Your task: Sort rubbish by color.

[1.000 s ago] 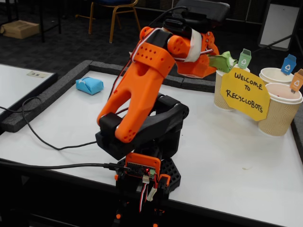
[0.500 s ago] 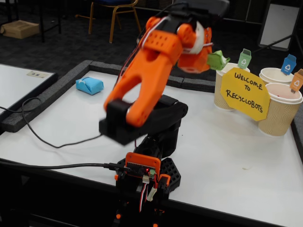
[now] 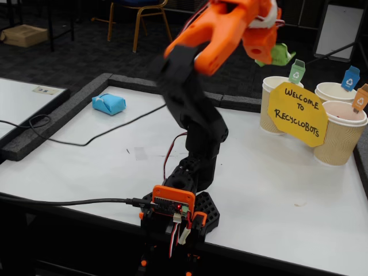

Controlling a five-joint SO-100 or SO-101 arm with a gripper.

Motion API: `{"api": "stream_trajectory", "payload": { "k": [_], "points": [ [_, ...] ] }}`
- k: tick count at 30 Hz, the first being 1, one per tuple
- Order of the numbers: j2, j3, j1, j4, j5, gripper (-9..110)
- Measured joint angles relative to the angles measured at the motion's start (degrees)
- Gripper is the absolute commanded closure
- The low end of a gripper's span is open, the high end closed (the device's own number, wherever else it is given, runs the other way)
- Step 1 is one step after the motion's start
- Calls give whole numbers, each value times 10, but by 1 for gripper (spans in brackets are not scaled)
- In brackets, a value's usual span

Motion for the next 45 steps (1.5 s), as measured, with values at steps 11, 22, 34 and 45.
{"api": "stream_trajectory", "payload": {
  "k": [11,22,34,45],
  "points": [
    [-250,-172,-1,-17,-10,101],
    [-332,-271,11,-19,-10,99],
    [-332,-272,12,-19,-10,90],
    [-332,-272,24,-19,-10,94]
  ]
}}
